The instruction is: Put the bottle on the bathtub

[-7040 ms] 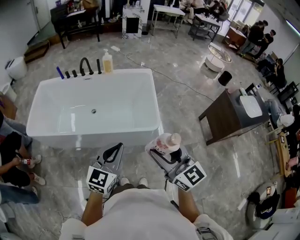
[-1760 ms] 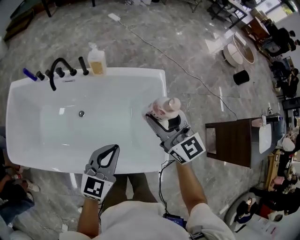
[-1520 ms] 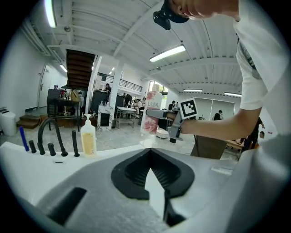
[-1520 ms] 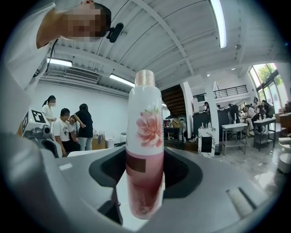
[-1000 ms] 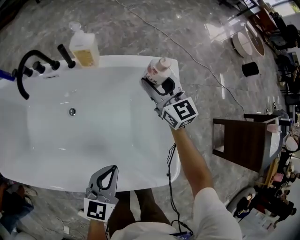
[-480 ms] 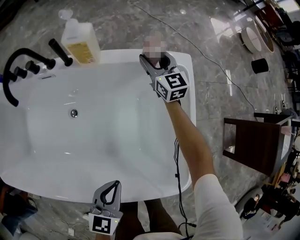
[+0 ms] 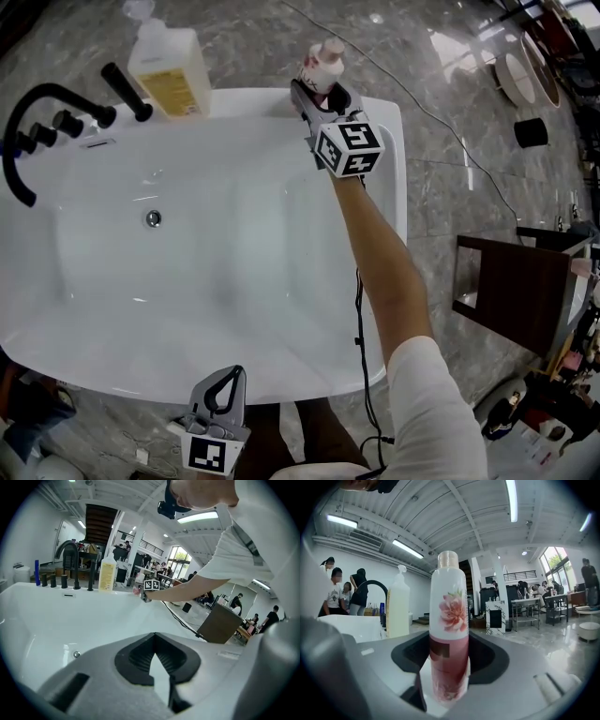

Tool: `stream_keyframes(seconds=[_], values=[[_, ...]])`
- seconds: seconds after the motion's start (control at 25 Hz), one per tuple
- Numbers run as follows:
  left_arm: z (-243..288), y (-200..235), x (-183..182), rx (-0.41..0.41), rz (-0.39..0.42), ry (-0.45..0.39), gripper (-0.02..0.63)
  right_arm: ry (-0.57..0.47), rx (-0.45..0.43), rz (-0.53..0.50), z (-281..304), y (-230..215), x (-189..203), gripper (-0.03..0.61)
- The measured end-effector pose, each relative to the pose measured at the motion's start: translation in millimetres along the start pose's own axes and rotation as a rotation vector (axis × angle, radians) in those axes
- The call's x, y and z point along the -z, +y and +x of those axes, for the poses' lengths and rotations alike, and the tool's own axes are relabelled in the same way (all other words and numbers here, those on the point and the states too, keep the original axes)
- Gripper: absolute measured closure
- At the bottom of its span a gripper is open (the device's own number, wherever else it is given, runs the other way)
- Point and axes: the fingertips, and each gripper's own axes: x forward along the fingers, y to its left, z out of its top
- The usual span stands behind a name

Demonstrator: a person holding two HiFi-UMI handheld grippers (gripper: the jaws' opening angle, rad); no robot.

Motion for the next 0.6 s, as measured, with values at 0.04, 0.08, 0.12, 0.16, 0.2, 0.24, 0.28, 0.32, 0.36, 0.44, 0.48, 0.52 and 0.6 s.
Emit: stream_keyframes(seconds=[0.04, 0.08, 0.12, 0.16, 0.2, 0.24, 0.28, 0.32, 0.36, 0.44, 0.48, 0.52, 0.6], values=[[1, -2, -1, 0.003, 0.001, -0.001, 0.607, -0.001, -0.005, 0.001, 0, 0, 0, 0.331], [2, -4, -2, 0.007, 0.004, -0.002, 0.607, 0.0, -0.01, 0.003, 1, 0, 1, 0.329], [4, -5, -3, 0.009, 0.008, -0.004, 0.607, 0.0, -0.014, 0.005, 2, 0, 2, 0.327], [4, -7, -4, 0.011, 0.011, -0.007, 0.607, 0.003, -0.016, 0.009, 2, 0, 2, 0.325], [5, -10, -5, 0.012, 0.015, -0.01, 0.607, 0.007, -0.017, 0.013, 2, 0, 3, 0.324], [4, -12, -6, 0.014, 0.019, -0.009, 0.607, 0.012, -0.016, 0.019, 1, 0, 4, 0.311], [4, -14, -6, 0.015, 0.023, -0.006, 0.607, 0.015, -0.014, 0.026, -1, -1, 3, 0.296], [4, -16, -6, 0.015, 0.026, -0.003, 0.607, 0.015, -0.012, 0.032, -3, -2, 2, 0.291], [3, -17, -7, 0.015, 0.028, -0.001, 0.607, 0.014, -0.01, 0.037, -7, -3, 0, 0.29], [1, -21, -10, 0.014, 0.032, -0.004, 0.607, 0.015, -0.007, 0.049, -16, -5, -4, 0.277], [0, -23, -13, 0.015, 0.035, -0.008, 0.607, 0.017, -0.007, 0.053, -21, -6, -6, 0.272], [-1, -25, -17, 0.016, 0.038, -0.013, 0.607, 0.019, -0.008, 0.055, -27, -6, -9, 0.272], [-4, -31, -27, 0.021, 0.047, -0.026, 0.607, 0.021, -0.013, 0.057, -42, -3, -18, 0.272]])
